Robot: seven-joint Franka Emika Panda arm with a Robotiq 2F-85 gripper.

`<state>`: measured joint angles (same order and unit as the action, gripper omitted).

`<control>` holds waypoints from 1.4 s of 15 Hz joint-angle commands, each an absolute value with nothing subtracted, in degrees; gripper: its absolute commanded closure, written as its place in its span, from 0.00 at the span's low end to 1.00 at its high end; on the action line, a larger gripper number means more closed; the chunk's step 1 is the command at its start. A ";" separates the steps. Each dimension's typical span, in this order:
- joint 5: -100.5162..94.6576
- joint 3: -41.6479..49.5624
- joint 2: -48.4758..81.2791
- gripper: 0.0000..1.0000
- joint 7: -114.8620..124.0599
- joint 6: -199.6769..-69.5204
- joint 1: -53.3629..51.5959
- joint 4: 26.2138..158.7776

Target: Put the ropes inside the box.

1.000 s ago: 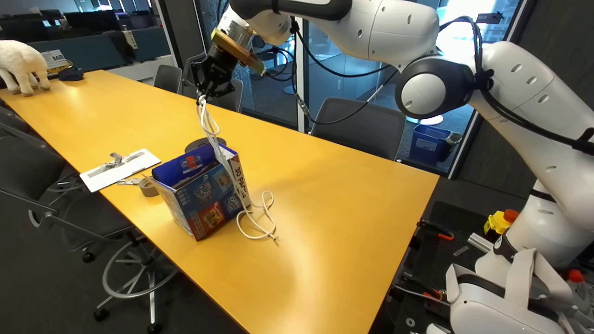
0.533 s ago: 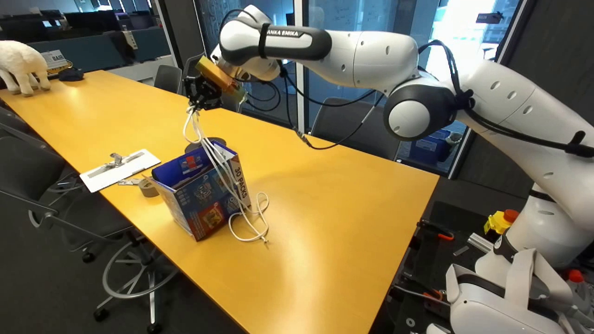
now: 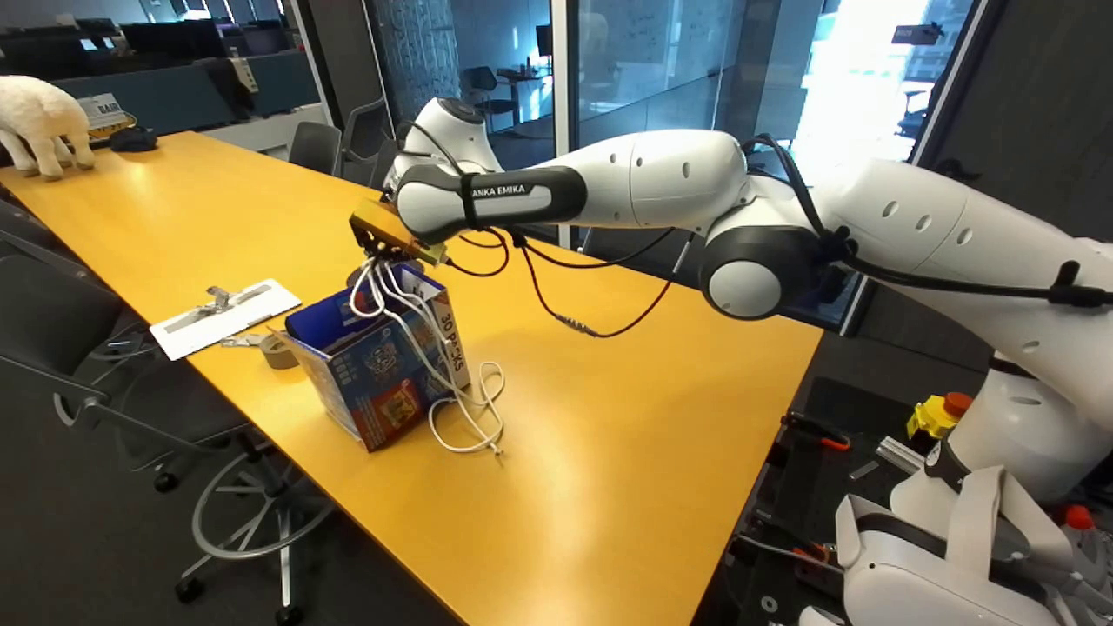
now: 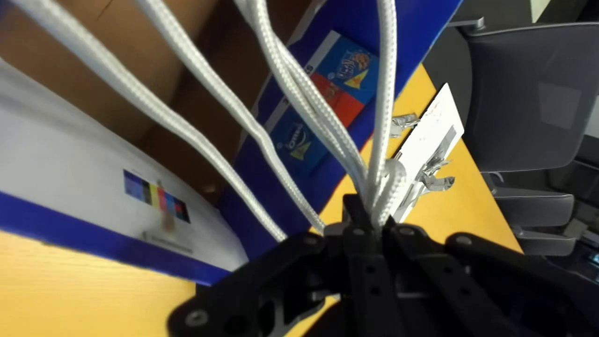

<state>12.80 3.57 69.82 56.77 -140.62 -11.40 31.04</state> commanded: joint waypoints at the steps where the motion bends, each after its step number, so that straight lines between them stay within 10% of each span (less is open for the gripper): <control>1: 9.72 7.29 70.30 0.99 61.46 -140.02 -13.70 28.78; 19: 9.67 2.89 72.32 0.99 52.55 -111.76 -14.52 28.09; 20: 9.47 2.97 72.37 0.95 51.73 -111.19 -14.57 28.06; 21: 9.13 3.25 72.31 0.69 51.18 -111.00 -14.69 27.98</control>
<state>9.96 3.24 71.66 53.37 -113.24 -14.68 30.42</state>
